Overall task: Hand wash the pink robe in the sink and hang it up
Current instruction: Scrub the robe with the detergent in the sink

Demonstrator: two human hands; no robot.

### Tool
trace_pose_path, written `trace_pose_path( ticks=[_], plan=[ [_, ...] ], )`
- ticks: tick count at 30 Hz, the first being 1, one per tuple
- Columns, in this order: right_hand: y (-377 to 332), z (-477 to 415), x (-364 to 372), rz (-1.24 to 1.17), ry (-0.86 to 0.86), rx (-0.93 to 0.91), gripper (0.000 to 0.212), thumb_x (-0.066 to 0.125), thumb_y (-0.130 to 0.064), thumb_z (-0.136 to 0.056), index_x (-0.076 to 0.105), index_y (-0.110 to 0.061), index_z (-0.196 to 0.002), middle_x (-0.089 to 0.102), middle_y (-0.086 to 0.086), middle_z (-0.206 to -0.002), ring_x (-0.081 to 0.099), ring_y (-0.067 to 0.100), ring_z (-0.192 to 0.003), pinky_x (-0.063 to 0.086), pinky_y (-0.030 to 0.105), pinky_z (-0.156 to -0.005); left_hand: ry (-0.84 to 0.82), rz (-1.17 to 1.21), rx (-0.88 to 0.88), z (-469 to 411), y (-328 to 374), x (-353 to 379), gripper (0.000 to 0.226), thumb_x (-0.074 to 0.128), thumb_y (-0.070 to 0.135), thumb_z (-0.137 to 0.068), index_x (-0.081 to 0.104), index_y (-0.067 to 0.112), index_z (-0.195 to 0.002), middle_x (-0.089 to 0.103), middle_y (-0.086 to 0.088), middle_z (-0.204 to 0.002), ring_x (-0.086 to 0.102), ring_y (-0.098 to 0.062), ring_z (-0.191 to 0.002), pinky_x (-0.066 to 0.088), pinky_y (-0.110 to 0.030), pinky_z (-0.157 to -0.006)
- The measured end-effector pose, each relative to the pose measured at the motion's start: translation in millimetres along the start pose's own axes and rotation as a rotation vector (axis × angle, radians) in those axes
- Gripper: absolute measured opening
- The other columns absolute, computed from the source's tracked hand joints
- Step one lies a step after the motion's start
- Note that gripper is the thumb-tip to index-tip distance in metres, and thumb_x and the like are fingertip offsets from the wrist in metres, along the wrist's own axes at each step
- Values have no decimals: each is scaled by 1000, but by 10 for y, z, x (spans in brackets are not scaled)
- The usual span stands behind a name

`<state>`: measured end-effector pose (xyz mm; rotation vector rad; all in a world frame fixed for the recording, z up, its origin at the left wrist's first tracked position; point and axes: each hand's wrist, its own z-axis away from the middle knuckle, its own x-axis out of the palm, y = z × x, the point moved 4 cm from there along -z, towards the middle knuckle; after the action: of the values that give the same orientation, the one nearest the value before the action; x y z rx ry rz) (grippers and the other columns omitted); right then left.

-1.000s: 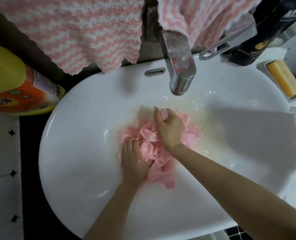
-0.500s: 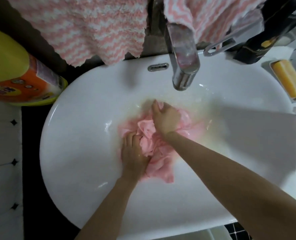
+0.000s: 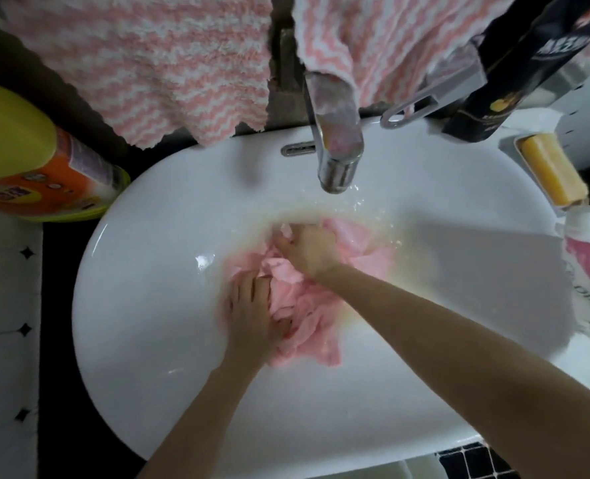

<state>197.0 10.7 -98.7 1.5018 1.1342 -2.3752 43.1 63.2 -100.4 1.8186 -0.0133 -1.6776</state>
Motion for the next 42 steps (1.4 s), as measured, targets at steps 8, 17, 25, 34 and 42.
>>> trace_pose_path(
  ticks=[8,17,25,34,42],
  plan=[
    [563,364,-494,93,-243,127,56,43,-66,-88,46,-37,-135,48,7,-131,49,35,-118,38,40,-99,-124,572,-907,484,65,68,94,64,59,-72,22,17,-145,49,-8,-127,56,-36,-112,51,-41,-86],
    [359,1174,-345,-155,-264,345,65,36,-62,-91,49,-6,-122,56,11,-105,57,31,-94,43,34,-79,-151,720,-793,-489,213,144,107,60,90,-43,35,32,-129,51,0,-131,53,-23,-120,47,-45,-97],
    [338,1304,-429,-701,-554,317,11,62,-33,-91,71,-32,-97,73,-13,-95,68,6,-88,52,31,-88,-223,401,-98,-854,489,-219,82,60,70,-64,48,22,-130,24,-1,-154,16,-19,-144,16,-47,-116],
    [319,414,-422,-383,127,605,89,62,-77,-65,25,-46,-139,23,9,-147,31,36,-131,33,51,-105,-343,-149,-233,-65,575,105,147,78,70,-37,-2,12,-146,32,-18,-146,38,-37,-130,43,-51,-92],
    [378,297,-45,-170,212,364,33,63,-31,-83,61,-13,-110,46,8,-120,53,33,-100,47,41,-84,-124,-242,-116,33,402,27,95,81,53,-47,47,8,-123,56,-12,-110,55,-29,-99,46,-41,-82]
  ],
)
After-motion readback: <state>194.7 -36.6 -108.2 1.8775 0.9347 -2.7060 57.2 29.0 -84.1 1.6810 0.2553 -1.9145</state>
